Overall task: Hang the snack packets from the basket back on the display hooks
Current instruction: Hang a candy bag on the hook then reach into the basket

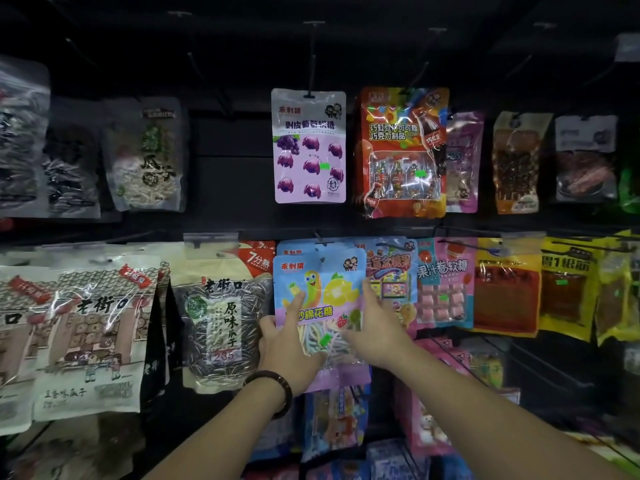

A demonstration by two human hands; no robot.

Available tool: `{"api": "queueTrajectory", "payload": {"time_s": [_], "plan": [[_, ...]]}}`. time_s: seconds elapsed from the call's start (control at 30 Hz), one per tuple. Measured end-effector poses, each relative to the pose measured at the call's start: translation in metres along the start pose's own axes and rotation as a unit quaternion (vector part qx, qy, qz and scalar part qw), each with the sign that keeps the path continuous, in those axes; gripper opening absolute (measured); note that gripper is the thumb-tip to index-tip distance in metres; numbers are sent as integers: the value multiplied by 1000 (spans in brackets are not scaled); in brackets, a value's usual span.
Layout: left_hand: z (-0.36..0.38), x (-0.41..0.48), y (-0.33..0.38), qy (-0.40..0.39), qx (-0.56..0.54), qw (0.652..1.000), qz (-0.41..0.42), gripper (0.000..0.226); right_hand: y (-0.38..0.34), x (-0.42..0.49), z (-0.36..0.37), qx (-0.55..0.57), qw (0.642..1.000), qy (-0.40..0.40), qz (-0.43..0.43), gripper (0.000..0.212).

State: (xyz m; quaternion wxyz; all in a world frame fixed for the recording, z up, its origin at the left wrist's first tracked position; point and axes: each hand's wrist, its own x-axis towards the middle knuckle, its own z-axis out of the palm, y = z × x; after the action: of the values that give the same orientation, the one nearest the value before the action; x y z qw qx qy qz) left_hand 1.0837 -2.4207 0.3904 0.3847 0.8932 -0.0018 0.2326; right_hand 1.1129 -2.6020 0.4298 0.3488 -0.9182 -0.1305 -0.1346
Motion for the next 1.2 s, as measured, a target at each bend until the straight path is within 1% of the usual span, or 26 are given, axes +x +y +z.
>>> {"api": "queueTrajectory", "payload": {"time_s": [0.13,0.2,0.3,0.4,0.47,0.53,0.6,0.63,0.7,0.8,0.87,0.97,1.1,1.2], "plan": [[4,-12,0,-24,16,999,-14,107,7,-13,0,-57,998,-28,0,110],[6,-22,-1,-29,6,999,-17,100,14,-27,1,-65,997,-43,0,105],[15,-53,-11,-22,10,1000,-19,80,31,-62,9,-92,994,-57,-7,86],[23,-99,-25,-47,31,998,-20,59,58,-107,25,-103,992,-70,-18,57],[30,-129,-40,-23,79,996,23,50,81,-137,44,-100,991,-88,-16,43],[37,-156,-57,4,110,992,65,49,106,-166,66,-99,990,-104,-18,40],[44,-181,-74,0,134,987,94,45,131,-193,90,-103,986,-128,-10,32],[50,-193,-85,-19,144,984,102,41,143,-206,102,-99,985,-142,-5,25],[65,-219,-112,-86,146,979,110,31,167,-231,129,-73,982,-170,29,13],[95,-257,-161,-199,142,964,103,26,208,-264,178,-60,963,-243,98,5],[115,-277,-189,-253,147,953,80,24,235,-282,213,-72,938,-308,143,6],[142,-301,-223,-298,126,946,35,25,271,-305,263,-109,898,-380,194,10],[167,-335,-269,-336,85,937,-41,19,310,-329,318,-122,853,-446,243,38],[179,-338,-278,-347,47,934,-67,19,335,-331,343,-159,834,-468,247,63]]}}
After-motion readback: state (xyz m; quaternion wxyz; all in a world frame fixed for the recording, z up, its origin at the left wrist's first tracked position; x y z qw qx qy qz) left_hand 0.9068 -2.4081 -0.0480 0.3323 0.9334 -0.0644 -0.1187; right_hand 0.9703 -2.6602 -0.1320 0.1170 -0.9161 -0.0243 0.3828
